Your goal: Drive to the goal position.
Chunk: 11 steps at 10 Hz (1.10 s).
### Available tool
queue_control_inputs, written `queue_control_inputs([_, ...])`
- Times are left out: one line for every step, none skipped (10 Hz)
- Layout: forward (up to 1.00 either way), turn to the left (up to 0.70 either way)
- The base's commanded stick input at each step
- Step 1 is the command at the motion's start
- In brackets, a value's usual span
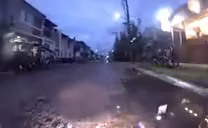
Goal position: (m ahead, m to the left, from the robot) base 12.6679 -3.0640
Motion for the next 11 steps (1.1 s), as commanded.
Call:
queue_control_inputs([0.5,0.0])
queue_control_inputs([0.5,0.0])
queue_control_inputs([0.5,0.0])
queue_control_inputs([0.5,0.0])
queue_control_inputs([0.5,0.0])
queue_control_inputs([0.5,0.0])
queue_control_inputs([0.5,0.0])
queue_control_inputs([0.5,0.0])
queue_control_inputs([0.5,0.0])
queue_control_inputs([0.5,0.0])
queue_control_inputs([0.5,0.0])
